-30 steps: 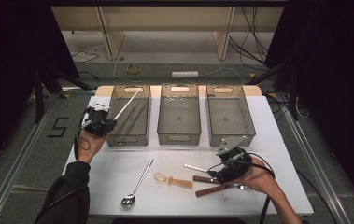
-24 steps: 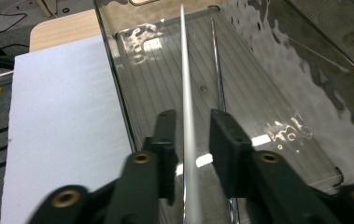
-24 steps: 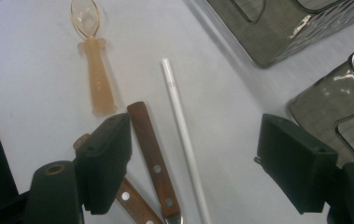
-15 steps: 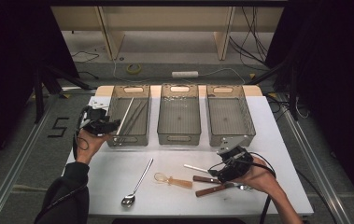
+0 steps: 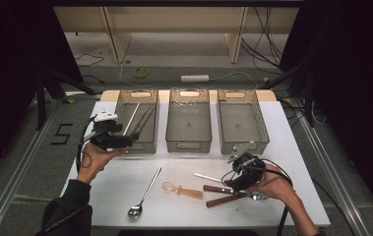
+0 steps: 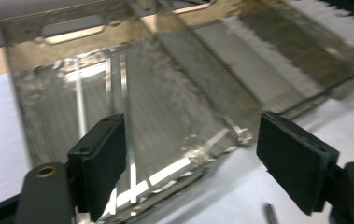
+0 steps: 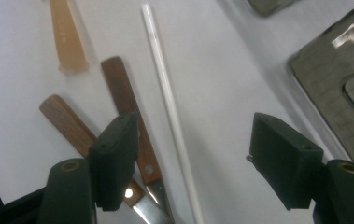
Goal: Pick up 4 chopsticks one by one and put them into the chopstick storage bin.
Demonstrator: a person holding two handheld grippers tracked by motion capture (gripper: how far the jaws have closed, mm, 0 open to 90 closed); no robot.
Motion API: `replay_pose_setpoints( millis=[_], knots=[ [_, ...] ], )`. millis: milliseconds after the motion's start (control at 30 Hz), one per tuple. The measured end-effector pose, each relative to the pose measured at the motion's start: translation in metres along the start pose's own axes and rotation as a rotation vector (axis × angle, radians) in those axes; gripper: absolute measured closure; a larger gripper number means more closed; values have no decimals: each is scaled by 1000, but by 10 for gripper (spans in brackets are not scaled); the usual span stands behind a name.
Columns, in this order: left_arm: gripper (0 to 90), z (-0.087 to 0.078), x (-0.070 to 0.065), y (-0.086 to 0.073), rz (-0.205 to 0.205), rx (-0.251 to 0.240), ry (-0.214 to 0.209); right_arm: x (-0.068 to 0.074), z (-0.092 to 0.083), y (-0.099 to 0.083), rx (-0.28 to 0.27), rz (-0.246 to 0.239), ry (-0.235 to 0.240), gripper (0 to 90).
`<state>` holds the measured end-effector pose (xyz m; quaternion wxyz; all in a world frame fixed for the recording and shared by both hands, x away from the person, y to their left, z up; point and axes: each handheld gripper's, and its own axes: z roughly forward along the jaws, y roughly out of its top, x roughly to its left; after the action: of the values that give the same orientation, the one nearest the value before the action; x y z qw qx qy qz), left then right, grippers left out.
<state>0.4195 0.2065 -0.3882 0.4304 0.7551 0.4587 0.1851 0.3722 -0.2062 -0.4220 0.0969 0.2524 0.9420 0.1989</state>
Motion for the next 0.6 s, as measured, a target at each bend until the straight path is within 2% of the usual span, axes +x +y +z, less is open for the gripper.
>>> replay_pose_setpoints(
  millis=[233, 300, 333, 400, 467, 600],
  knots=[
    [188, -10, -26, -11, 3, -36, -100, -5, 10, 1, 91, -26, 30, 445],
    [183, -13, -34, -13, 26, -44, -110, -6, 14, 1, 125, -22, 32, 472],
    [183, -14, -38, -14, 31, -52, -118, -7, 15, 1, 133, -36, 33, 480],
    [181, -15, -44, -17, 32, -64, -138, -8, 17, 1, 152, -32, 41, 505],
    [179, -16, -50, -21, 48, -70, -147, -10, 19, 2, 163, -42, 39, 529],
    [176, -16, -58, -30, 52, -83, -159, -12, 23, 2, 185, -48, 46, 563]
  ],
)
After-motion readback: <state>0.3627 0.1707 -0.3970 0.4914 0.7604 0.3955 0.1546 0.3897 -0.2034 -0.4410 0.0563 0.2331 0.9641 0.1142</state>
